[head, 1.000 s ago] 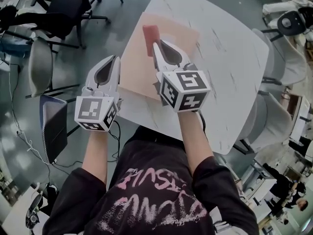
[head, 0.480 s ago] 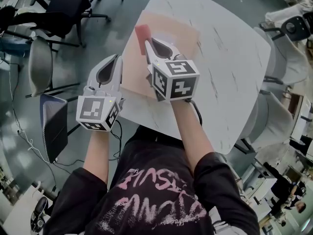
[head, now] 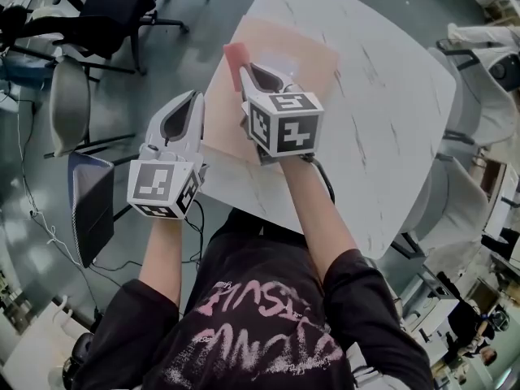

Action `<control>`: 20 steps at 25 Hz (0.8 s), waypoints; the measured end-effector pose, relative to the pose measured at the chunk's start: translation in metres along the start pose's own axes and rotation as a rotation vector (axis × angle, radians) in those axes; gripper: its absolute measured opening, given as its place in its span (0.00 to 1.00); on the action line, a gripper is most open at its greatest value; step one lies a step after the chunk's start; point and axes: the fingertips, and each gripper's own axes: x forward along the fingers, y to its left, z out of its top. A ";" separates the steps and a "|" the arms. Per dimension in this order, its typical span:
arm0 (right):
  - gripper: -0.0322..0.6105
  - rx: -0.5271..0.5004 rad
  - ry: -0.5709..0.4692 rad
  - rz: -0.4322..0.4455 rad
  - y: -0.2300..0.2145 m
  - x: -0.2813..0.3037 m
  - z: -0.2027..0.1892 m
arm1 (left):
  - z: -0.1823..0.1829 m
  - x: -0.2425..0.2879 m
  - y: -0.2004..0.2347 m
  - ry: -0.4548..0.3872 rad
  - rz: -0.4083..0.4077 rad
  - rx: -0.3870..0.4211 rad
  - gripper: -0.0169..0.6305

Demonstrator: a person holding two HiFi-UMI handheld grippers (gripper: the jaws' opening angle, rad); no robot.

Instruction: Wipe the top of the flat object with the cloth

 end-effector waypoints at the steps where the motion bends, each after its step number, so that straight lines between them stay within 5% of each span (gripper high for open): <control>1: 0.12 0.003 0.005 -0.001 -0.001 0.001 0.000 | 0.000 0.000 0.001 0.001 0.002 -0.002 0.03; 20: 0.12 0.049 0.093 -0.093 -0.038 -0.003 -0.022 | -0.001 0.010 -0.002 0.009 -0.021 0.001 0.03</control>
